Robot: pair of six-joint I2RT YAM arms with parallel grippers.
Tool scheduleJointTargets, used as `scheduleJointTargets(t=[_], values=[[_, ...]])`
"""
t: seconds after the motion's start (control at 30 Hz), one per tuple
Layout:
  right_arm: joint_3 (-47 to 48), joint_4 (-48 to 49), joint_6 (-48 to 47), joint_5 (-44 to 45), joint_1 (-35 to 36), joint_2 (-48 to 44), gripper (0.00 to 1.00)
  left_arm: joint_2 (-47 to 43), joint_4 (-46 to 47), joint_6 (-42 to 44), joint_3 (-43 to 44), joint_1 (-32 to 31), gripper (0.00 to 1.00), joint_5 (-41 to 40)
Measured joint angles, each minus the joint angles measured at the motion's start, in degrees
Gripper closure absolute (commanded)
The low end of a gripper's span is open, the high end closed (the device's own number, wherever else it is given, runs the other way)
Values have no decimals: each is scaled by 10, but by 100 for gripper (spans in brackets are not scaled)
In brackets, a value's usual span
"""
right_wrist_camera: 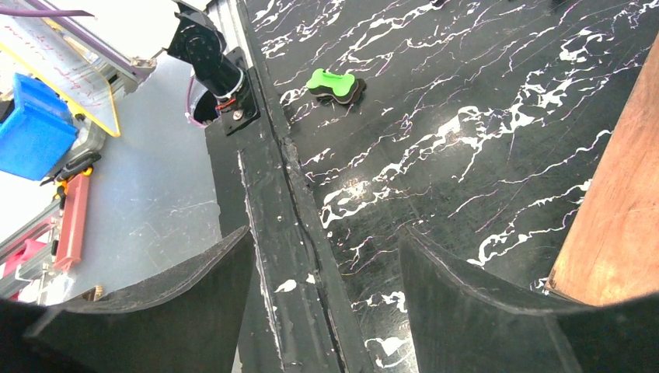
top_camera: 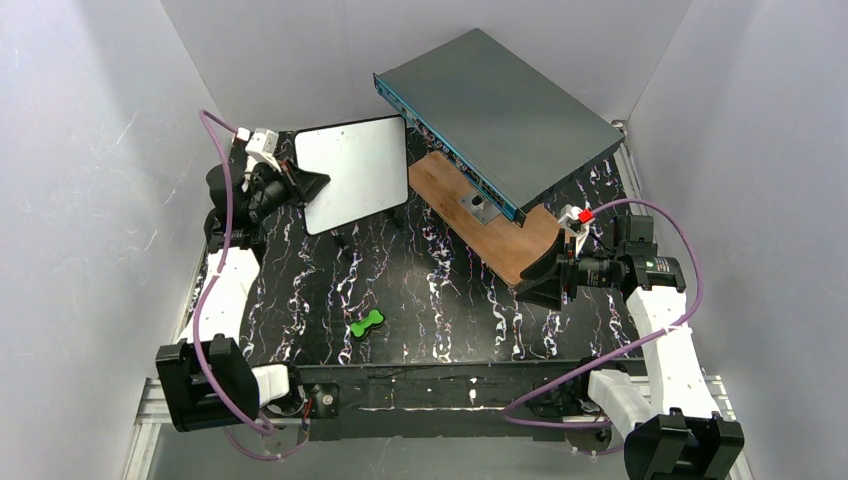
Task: Erase the whiteboard
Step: Place the whiteboard at the center of the board.
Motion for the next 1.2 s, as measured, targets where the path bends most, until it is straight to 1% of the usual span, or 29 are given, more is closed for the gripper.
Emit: scheduleJointTargets(t=[0.17,0.33,0.6,0.73,1.0,1.2], values=[[0,0,0,-3,0,3,26,41,54,-5,0,9,100,31],[0,0,0,-3,0,5,26,102,105,-5,0,15,100,45],[-1,0,0,-3,0,8,25,193,139,7,9,23,100,57],[-1,0,-1,-3,0,10,25,233,161,2,20,32,100,78],[-1,0,-1,-3,0,10,25,282,266,-18,13,55,100,130],[-1,0,-3,-7,0,10,25,303,314,-22,1,71,100,160]])
